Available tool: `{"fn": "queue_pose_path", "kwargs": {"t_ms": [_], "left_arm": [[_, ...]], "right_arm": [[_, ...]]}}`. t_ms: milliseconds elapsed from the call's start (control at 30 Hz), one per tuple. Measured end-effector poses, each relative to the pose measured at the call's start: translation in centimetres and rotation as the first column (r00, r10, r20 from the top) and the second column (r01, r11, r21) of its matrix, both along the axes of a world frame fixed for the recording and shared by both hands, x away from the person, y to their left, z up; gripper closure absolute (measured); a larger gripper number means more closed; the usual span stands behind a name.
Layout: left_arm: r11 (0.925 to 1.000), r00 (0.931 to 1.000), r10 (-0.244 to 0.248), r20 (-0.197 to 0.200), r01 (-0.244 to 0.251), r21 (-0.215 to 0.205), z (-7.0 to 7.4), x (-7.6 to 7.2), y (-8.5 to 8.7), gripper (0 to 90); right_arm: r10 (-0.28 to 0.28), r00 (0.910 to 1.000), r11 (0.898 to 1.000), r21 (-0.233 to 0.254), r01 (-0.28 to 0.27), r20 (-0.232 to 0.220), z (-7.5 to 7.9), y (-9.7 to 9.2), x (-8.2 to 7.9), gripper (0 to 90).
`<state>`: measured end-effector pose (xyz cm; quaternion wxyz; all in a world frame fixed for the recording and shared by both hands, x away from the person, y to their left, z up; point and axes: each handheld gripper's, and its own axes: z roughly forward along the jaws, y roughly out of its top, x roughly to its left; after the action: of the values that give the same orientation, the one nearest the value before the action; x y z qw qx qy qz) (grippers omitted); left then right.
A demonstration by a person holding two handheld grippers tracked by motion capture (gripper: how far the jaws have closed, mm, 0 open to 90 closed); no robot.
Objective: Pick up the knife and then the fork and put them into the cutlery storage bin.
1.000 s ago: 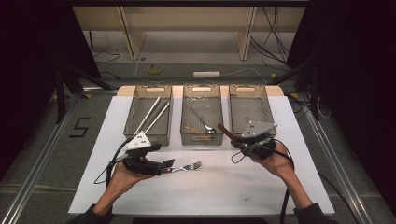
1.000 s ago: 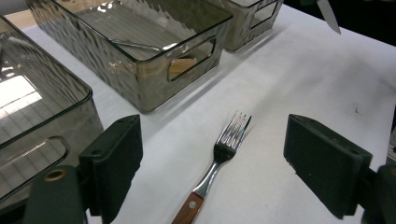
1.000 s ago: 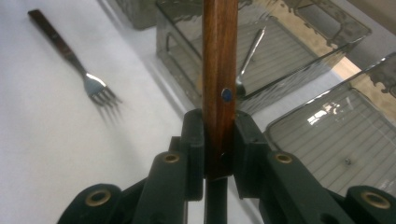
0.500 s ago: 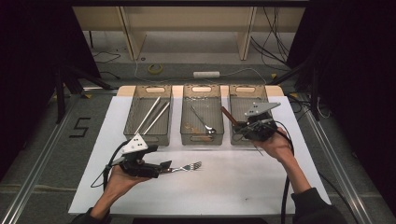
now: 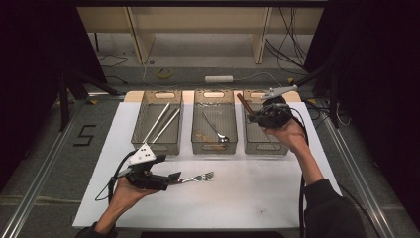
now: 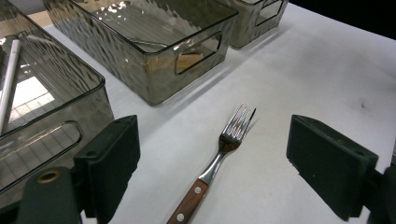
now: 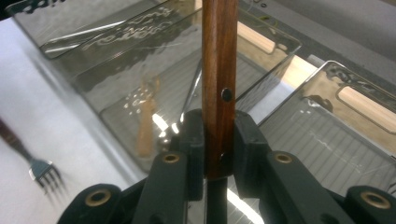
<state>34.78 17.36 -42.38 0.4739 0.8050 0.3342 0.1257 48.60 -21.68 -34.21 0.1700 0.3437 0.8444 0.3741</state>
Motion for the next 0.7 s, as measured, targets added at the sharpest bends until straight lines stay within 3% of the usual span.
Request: {"fn": "queue_pose_path", "kwargs": {"t_ms": [367,700], "left_arm": [[1.0000,1.0000,0.002,0.003,-0.002,0.007,0.0,0.0,0.1,16.9],[0.9999,1.0000,0.000,0.006,0.000,0.013,0.0,-0.1,0.1,16.8]], "right_arm": [[-0.081,0.9966,0.997,0.000,0.081,-0.015,0.3,0.0,2.9,77.2],[-0.174,0.9839,0.985,-0.015,0.174,-0.041,-1.4,-0.3,5.3,77.2]]}}
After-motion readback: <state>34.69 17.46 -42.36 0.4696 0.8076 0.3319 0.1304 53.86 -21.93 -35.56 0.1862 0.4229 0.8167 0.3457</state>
